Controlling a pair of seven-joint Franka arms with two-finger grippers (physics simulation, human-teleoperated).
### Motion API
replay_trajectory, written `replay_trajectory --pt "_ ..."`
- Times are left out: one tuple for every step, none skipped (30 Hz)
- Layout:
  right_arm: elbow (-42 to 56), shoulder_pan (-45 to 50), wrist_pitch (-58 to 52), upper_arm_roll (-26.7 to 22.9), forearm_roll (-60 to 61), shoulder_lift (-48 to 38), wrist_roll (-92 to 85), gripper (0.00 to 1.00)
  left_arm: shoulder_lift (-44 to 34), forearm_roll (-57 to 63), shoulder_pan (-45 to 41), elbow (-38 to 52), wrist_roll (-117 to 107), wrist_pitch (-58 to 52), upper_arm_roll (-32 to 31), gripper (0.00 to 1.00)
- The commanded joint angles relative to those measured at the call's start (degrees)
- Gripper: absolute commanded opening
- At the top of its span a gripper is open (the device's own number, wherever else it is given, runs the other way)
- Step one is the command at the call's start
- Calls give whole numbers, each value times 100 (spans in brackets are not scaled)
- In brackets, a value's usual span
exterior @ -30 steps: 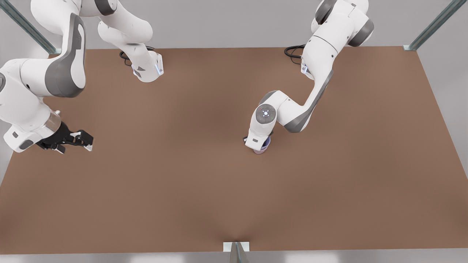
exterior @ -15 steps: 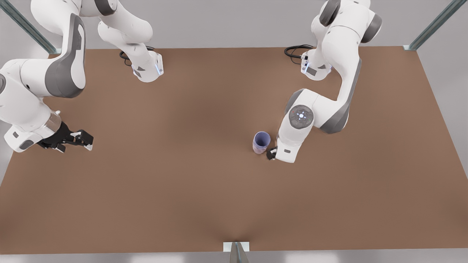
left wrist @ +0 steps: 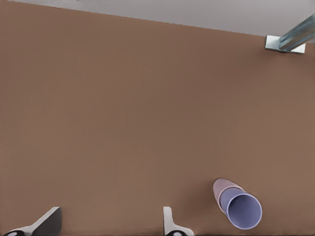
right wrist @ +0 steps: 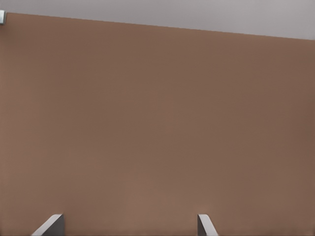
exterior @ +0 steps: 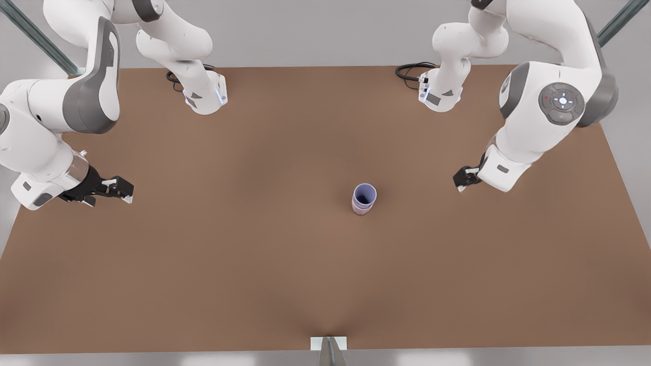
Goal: Stack the cups, with the pink cup at the bottom and the purple cup at the top
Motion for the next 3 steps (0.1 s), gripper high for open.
replay_trajectory --pt "3 -8 -42 0 4 -9 20 100 4 9 9 -125 3106 41 -5 100" --pt "3 1 -42 0 4 -9 20 100 -4 9 9 -240 3071 191 -5 100" --pt "3 -8 -51 0 4 -9 20 100 4 9 0 -240 3071 191 -5 100"
